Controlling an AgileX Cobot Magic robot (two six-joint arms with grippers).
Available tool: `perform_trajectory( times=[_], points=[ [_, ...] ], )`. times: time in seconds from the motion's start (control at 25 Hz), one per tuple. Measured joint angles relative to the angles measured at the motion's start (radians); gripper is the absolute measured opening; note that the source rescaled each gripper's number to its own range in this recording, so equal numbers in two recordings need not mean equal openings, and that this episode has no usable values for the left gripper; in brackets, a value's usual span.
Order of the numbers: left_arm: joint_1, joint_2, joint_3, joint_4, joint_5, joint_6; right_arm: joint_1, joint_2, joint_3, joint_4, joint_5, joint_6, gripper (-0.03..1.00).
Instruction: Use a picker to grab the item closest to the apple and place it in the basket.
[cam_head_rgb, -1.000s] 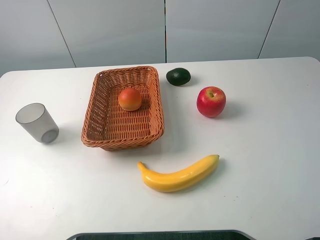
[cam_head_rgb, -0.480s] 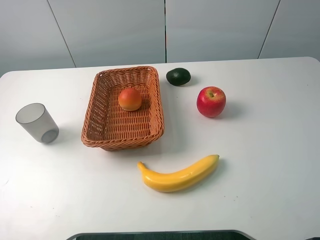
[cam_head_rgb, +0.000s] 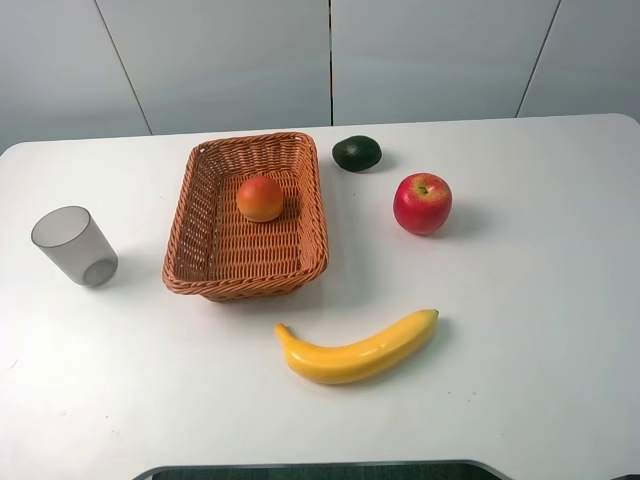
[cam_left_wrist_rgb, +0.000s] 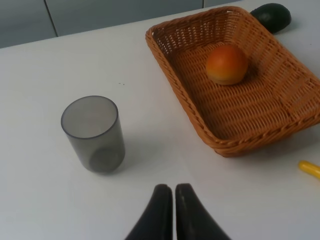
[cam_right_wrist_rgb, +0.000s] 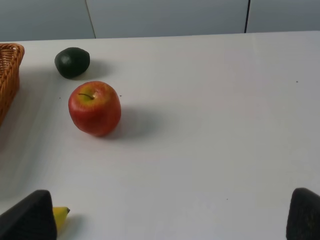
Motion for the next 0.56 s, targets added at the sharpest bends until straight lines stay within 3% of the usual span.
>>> perform_trajectory(
  times=[0.56],
  points=[
    [0.0, 0.0, 0.0, 0.0, 0.0, 0.0, 0.0, 0.0, 0.0, 0.0, 0.0, 0.0, 1.0]
  ],
)
